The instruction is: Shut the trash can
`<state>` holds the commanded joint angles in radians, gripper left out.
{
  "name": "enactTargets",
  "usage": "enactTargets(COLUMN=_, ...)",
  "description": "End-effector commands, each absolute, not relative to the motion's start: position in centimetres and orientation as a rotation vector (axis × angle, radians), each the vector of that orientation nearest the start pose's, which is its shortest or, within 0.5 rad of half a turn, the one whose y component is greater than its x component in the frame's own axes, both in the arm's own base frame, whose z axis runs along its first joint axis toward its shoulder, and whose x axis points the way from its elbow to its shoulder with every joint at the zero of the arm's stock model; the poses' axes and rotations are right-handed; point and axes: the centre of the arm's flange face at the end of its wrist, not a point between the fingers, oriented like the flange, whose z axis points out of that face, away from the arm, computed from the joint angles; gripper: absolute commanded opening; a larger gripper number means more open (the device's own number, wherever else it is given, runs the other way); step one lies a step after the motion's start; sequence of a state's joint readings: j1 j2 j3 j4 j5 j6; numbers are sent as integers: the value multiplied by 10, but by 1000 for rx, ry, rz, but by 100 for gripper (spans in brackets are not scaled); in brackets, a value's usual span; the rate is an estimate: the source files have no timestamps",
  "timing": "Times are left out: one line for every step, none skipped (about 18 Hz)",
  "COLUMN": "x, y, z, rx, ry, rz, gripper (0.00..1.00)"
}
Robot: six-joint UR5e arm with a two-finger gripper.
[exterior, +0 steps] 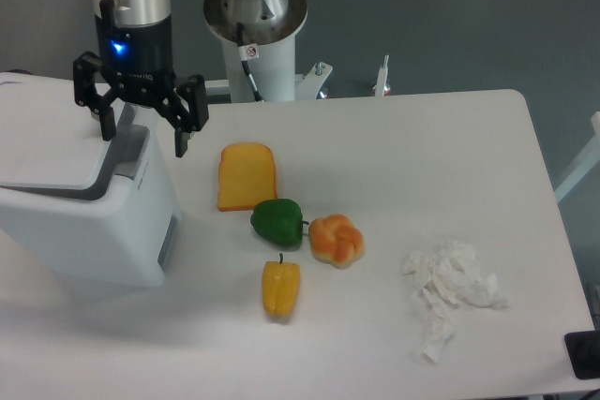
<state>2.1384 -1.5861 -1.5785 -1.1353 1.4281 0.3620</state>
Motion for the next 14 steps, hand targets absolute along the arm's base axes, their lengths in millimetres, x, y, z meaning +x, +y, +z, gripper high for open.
enactTargets(x=-160, y=527, z=528, rx=-2694, ry=-233, rz=87, gripper=100)
enactTargets(x=-161, y=527, z=529, rx=-2691, ry=-233, rz=93, gripper=100)
enactTargets(x=-161, y=527, z=529, rx=-2691, ry=-230, rz=99, gripper=100)
enactTargets(x=-161, y=526, z=530, rx=-2691, ry=-226, rz=103, gripper=100)
enactTargets(x=-163, y=526, z=529, rx=-2701, ry=-227, rz=129, gripper=100)
enactTargets(x=-166, y=525, z=527, rx=-2712, ry=-235, rz=167, gripper=100)
enactTargets(x=-169, y=526, z=525, rx=-2719, ry=-242, rz=194, gripper=100)
enactTargets(x=-170, y=526, z=525, rx=-2719, ry=-243, rz=201, gripper=100)
enactTargets(x=-169, y=526, z=525, rx=-2719, ry=-239, rz=204, gripper=100)
enactTargets(x=-170, y=526, z=524, rx=-2720, ry=-233, rz=208, gripper=100)
enactTargets(x=-170, y=526, z=524, rx=-2720, ry=-233, rz=208, gripper=100)
enactTargets(x=-170, y=525, z=525, rx=-2721, ry=-235, rz=205, gripper=100)
enactTargets(x=-169, y=525, z=529, rx=-2715, ry=-234, rz=206, gripper=100)
enactTargets(x=-170, y=526, z=534, rx=-2703, ry=-244, rz=204, gripper=100)
